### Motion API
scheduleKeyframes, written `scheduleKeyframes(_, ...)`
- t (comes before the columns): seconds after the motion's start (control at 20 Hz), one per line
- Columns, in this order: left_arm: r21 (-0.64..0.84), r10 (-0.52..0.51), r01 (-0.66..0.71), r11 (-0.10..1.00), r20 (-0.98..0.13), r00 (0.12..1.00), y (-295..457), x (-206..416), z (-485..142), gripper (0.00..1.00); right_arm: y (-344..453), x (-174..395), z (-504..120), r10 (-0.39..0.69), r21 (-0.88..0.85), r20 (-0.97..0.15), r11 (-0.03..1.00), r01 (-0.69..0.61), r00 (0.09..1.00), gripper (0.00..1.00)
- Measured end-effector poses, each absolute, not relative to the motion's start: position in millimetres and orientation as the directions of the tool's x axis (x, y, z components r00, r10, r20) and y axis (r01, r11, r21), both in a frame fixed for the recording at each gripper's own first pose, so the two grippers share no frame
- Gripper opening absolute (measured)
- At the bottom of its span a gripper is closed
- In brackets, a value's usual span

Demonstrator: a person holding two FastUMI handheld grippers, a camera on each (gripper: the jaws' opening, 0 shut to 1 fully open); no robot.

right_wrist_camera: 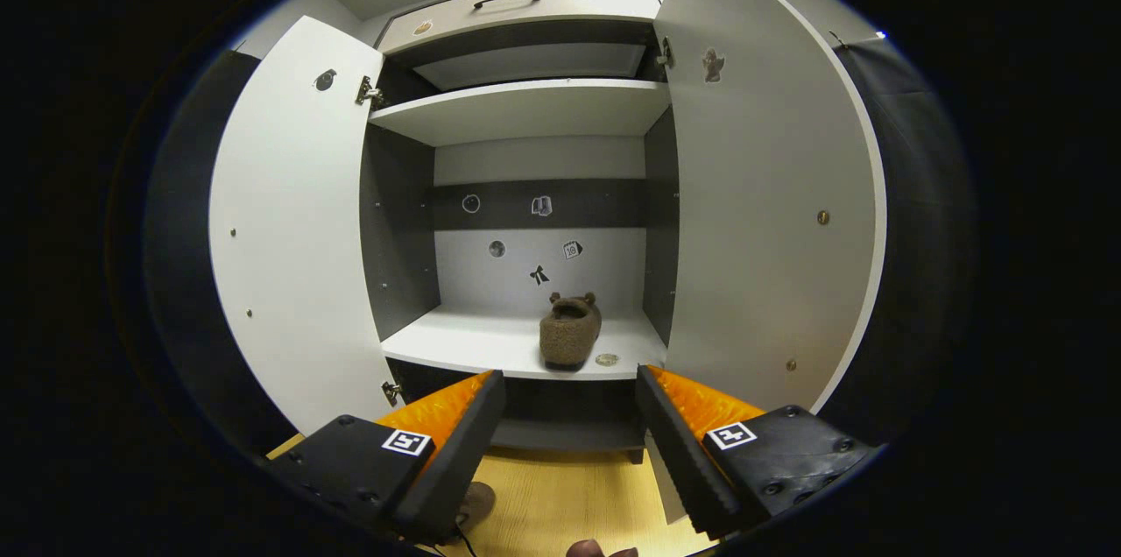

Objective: Grab one shoe with the right hand and put it into the shoe cabinet, grab the other shoe with the left hand and put it into the shoe cabinet; then close the right door with the right hand and the left door with the left hand.

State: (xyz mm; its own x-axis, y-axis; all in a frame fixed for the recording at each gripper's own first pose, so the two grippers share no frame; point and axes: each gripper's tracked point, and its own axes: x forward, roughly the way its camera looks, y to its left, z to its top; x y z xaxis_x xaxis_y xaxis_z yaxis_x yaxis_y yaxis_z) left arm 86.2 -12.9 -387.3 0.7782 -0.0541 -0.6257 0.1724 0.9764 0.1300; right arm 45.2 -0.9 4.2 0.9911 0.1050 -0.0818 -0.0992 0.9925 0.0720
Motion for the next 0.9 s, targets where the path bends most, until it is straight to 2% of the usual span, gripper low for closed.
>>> scheduleKeyframes(0.4,0.143,-0.027,0.119,0.983,-0.525,0.850,-24,101,-227,0.08,-19,46,14,0.098,0.080,-0.050,0.992,-0.094,0.994,0.98)
scheduleKeyframes(0.55,0.098,-0.033,0.095,0.991,-0.501,0.865,-34,114,-171,0.08,-22,44,16,0.099,0.099,-0.044,0.991,-0.094,0.994,0.98)
scheduleKeyframes(0.9,0.093,0.015,0.028,0.995,-0.427,0.904,-43,172,-57,0.08,-31,39,17,0.100,0.099,-0.041,0.991,-0.095,0.994,0.98)
